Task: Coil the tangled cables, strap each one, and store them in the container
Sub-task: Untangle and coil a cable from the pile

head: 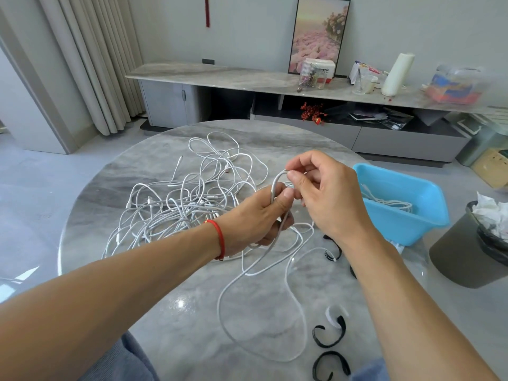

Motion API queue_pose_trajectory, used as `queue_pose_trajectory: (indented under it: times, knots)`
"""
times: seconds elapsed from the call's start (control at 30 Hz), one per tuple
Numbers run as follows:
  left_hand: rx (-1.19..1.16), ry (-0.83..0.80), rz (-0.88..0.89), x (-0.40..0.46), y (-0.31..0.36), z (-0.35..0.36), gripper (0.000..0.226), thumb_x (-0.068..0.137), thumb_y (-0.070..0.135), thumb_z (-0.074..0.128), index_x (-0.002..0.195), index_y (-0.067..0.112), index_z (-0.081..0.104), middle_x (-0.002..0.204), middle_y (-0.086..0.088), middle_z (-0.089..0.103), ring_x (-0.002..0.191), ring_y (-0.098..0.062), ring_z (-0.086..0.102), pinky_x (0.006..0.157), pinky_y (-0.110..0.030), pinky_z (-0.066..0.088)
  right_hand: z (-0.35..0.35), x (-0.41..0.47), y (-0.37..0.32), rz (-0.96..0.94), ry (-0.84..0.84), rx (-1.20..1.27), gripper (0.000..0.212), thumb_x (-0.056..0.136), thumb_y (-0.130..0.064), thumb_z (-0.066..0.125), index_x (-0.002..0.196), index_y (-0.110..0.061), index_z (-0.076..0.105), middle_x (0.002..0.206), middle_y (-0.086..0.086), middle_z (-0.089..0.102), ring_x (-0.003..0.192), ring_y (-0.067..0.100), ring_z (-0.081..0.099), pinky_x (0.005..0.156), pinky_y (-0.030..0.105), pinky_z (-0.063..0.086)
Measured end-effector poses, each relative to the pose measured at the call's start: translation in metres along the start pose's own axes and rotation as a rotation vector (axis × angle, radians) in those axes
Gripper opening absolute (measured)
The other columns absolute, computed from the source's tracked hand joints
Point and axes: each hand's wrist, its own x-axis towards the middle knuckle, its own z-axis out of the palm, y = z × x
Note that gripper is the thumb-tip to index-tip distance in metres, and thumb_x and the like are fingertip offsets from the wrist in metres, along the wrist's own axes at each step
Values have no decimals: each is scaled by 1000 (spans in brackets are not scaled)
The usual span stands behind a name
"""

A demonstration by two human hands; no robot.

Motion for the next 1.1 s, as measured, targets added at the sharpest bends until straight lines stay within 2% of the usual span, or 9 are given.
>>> queue_pose_trajectory:
  times: [0.27,0.4,0.47,0.53,0.67,0.73,0.8,0.9,1.1]
  knots:
    - [51,99,-67,5,-7,-5,28,108,30,39,87,12,44,74,-9,49,38,-8,28,44,-21,21,-17,-2,6,44,-132,-198,6,97,-22,67,101,-26,66,96,-13,68,73,6,69,68,17,51]
    - [92,157,-90,5,-13,-7,28,108,28,39,85,13,44,74,-8,53,37,-7,33,39,-19,25,-38,-32,29,312,-662,-487,2,91,-33,71,93,-31,71,93,-14,71,84,9,69,83,35,58]
    - [104,184,-86,5,-14,-9,30,108,29,39,85,12,45,71,-5,55,37,-8,35,39,-19,26,-37,-56,38,423,-976,-611,20,88,-43,73,107,-38,68,109,-15,67,100,11,65,91,36,56]
    - [167,206,-94,5,-15,-11,34,108,31,38,81,12,47,67,-6,56,38,-12,35,42,-21,25,-25,-85,45,456,-1095,-676,47,84,-54,73,126,-40,56,124,-9,51,118,16,53,100,39,49]
    - [316,240,-109,2,-19,-17,37,106,33,39,74,17,48,77,-16,61,44,-17,37,40,-20,24,-8,-140,52,339,-828,-748,64,86,-72,52,138,-39,36,136,-8,32,131,16,32,107,46,37]
    - [349,247,-93,2,-21,-20,38,106,32,39,73,17,48,76,-14,63,43,-14,38,37,-18,26,-7,-167,50,234,-715,-721,62,90,-67,37,146,-39,34,148,-9,28,139,15,28,111,44,31]
    - [355,247,-96,4,-22,-22,38,106,33,39,73,17,48,75,-13,64,44,-15,40,39,-19,27,-7,-193,48,99,-635,-662,57,92,-54,41,145,-33,42,151,-5,34,141,17,32,112,44,32]
    - [352,247,-120,7,-25,-23,36,105,33,39,75,17,48,75,-13,64,49,-21,41,43,-22,27,-2,-211,55,-65,-511,-646,33,93,-41,57,122,-26,61,129,-3,54,120,20,53,103,45,43]
    - [373,230,-119,7,-28,-19,32,103,34,41,75,18,47,68,-3,64,46,-20,40,45,-23,27,-5,-183,81,37,-347,-632,15,97,-33,69,90,-21,64,94,-9,56,90,19,56,82,41,42]
